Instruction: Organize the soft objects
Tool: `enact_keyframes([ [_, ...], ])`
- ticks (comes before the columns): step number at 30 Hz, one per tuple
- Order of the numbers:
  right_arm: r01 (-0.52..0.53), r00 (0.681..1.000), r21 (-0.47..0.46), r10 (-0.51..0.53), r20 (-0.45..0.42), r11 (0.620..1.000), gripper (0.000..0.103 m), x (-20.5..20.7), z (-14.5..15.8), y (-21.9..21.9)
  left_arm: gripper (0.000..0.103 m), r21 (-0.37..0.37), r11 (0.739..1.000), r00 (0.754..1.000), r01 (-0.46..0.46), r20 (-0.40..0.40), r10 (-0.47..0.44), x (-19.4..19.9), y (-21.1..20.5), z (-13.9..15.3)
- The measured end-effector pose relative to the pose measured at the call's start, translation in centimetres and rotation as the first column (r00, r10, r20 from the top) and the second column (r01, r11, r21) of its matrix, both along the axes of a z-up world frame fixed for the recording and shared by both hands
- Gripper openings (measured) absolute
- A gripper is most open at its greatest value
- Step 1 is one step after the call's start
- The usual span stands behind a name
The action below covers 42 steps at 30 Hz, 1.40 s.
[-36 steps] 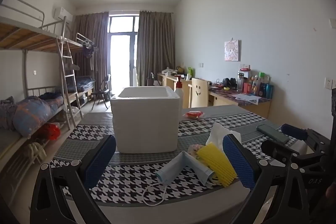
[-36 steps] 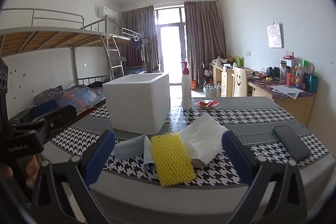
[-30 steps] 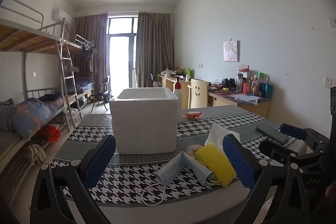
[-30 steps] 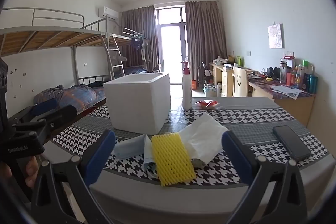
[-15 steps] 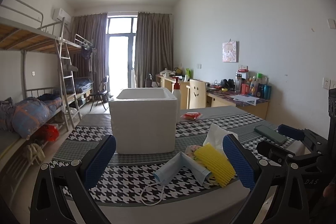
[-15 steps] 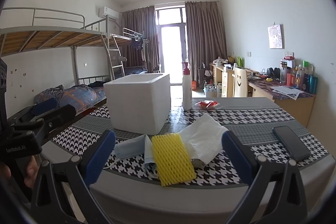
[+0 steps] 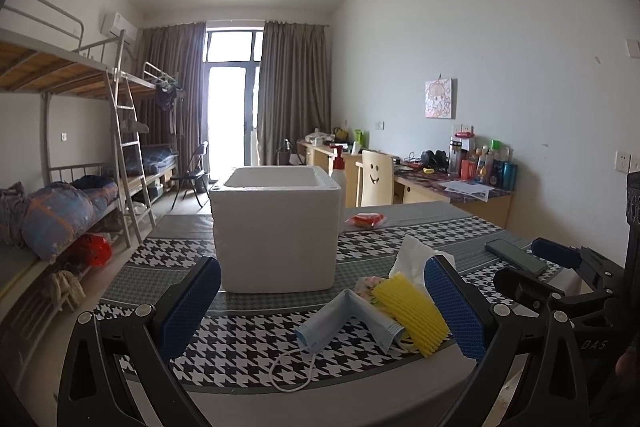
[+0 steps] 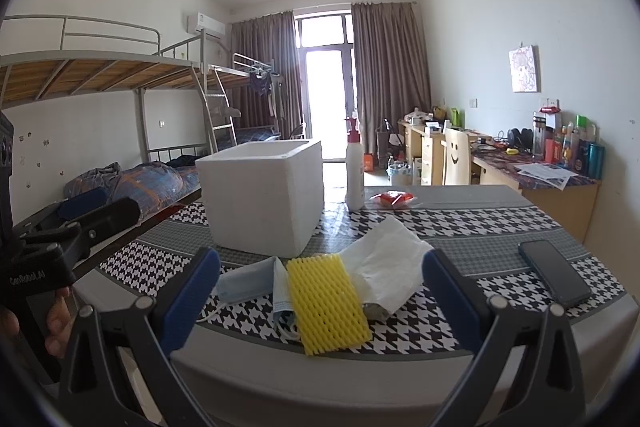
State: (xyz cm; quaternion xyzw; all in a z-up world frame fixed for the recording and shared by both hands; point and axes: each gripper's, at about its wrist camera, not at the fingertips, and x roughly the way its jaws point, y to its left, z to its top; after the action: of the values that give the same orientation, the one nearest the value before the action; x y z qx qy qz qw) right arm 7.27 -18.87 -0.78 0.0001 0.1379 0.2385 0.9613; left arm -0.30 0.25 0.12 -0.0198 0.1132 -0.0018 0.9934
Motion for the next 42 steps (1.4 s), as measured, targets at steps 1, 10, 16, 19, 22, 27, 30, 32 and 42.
enact_keyframes([
  [1, 0.000, 1.000, -0.001, 0.000, 0.002, 1.000, 0.102, 0.0, 0.0, 0.0, 0.102, -0.002, 1.000, 1.000, 0.001, 0.000, -0.001, 0.0, 0.0, 0.0],
  [10, -0.002, 1.000, -0.003, 0.002, 0.006, 1.000, 0.102, 0.1, 0.1, 0.2, 0.102, -0.014, 1.000, 1.000, -0.010, -0.004, 0.010, 0.2, 0.5, -0.1],
  [16, -0.009, 1.000, 0.002, 0.009, 0.006, 1.000, 0.102, 0.1, 0.2, 0.2, 0.102, -0.008, 1.000, 1.000, -0.002, -0.005, 0.002, 0.2, 0.3, 0.0],
  [19, -0.008, 1.000, -0.003, 0.008, 0.007, 1.000, 0.102, 0.1, 0.2, 0.4, 0.102, -0.014, 1.000, 1.000, -0.002, -0.009, 0.002, 0.2, 0.2, -0.2],
  [22, -0.001, 1.000, -0.004, 0.001, 0.008, 1.000, 0.102, 0.1, 0.3, 0.4, 0.102, -0.016, 1.000, 1.000, 0.003, -0.021, -0.004, 0.4, 0.2, -0.3],
  [27, 0.007, 1.000, -0.002, -0.007, 0.003, 1.000, 0.102, 0.4, 0.2, 0.2, 0.102, -0.014, 1.000, 1.000, 0.010, -0.029, -0.011, 0.8, 0.3, -0.3],
  [30, 0.012, 1.000, -0.006, -0.012, 0.002, 1.000, 0.102, 0.7, 0.2, 0.2, 0.102, -0.008, 1.000, 0.999, 0.027, -0.043, -0.028, 1.4, 0.3, -0.4],
  [32, 0.012, 1.000, -0.008, -0.012, -0.003, 1.000, 0.102, 1.0, 0.1, 0.2, 0.102, -0.006, 0.999, 0.998, 0.035, -0.048, -0.035, 1.7, 0.3, -0.6],
  [42, 0.030, 0.999, -0.023, -0.031, -0.043, 0.999, 0.102, 3.1, -0.8, 0.2, 0.102, -0.010, 0.999, 0.992, 0.049, -0.112, -0.050, 4.4, 0.7, -1.6],
])
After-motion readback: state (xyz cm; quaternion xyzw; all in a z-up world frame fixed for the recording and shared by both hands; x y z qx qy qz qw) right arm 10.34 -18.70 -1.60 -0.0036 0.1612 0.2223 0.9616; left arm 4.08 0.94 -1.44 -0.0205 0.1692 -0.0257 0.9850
